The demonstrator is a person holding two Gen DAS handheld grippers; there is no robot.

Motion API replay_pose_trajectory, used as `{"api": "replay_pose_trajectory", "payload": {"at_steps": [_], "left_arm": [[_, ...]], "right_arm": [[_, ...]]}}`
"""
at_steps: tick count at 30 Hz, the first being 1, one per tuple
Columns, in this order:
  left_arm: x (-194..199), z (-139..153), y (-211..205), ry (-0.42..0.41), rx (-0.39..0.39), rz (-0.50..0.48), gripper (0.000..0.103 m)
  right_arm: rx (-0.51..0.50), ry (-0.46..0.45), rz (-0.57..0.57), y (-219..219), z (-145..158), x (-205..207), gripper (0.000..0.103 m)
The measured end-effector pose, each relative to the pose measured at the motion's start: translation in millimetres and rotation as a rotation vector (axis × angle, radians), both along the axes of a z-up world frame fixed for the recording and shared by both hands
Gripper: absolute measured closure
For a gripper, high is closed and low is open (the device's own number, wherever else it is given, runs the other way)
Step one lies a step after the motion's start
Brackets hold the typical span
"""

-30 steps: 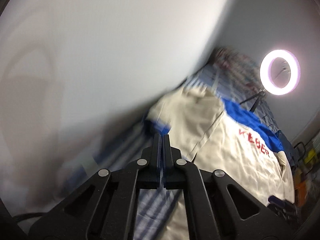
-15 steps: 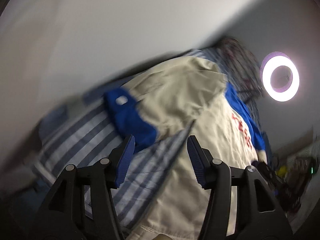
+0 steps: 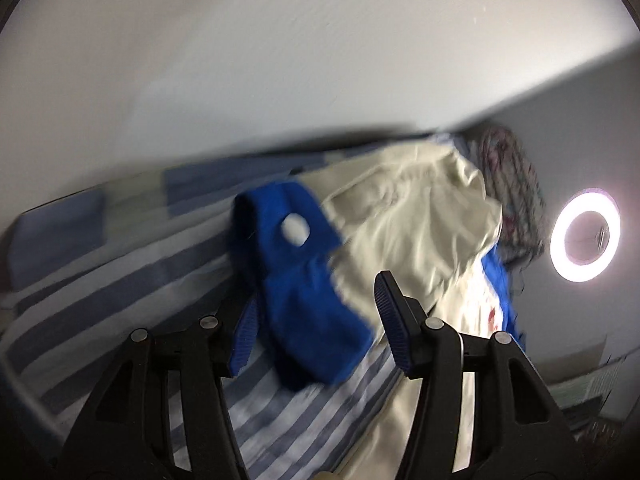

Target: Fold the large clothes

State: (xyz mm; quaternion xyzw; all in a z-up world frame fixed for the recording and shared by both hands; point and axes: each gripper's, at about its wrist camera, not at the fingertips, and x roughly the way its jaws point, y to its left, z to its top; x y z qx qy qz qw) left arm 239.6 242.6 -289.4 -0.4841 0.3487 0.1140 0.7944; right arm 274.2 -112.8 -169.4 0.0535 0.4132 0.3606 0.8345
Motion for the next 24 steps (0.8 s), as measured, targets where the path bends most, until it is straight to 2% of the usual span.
{"api": "replay_pose_trajectory", "payload": {"at_steps": [1, 2, 3, 4, 6, 8, 14, 19, 22, 24], "left_arm": [[5, 0, 0, -0.003, -0.003, 0.001, 0.049], [11, -1, 1, 0.007, 0.007, -0.001, 0.056], [17, -1, 2, 0.028, 0.034, -0.010, 0.091], [24, 0, 1, 0.054, 0.064, -0.032, 0.101], [28, 6, 0, 0.046, 0.097, -0.051, 0.102], [23, 27, -7, 0.002, 0.160, -0.075, 0.102], [1, 114, -35, -0.190, 0.320, -0.171, 0.102], [-8, 175, -32, -0.316, 0.460, -0.176, 0.102], [-9, 192, -28, -0.355, 0.520, -0.174, 0.102], [-10, 197, -25, -0.365, 0.549, -0.178, 0.102]], "right_arm": [[-0.005, -0.004, 0.004, 2, 0, -1, 0.047], [-0.011, -0.008, 0.006, 3, -1, -1, 0.047], [-0.021, -0.011, 0.007, 5, -3, -1, 0.047], [-0.029, -0.011, 0.005, 5, -4, 0, 0.047], [-0.042, -0.005, -0.004, 5, -7, 4, 0.047], [-0.045, 0.009, -0.019, 3, -10, 10, 0.047], [-0.018, 0.048, -0.090, -10, -13, 35, 0.056], [0.003, 0.097, -0.134, -12, -12, 69, 0.065], [0.021, 0.115, -0.152, -4, -10, 98, 0.068], [0.005, 0.095, -0.174, 6, -7, 119, 0.071]]}}
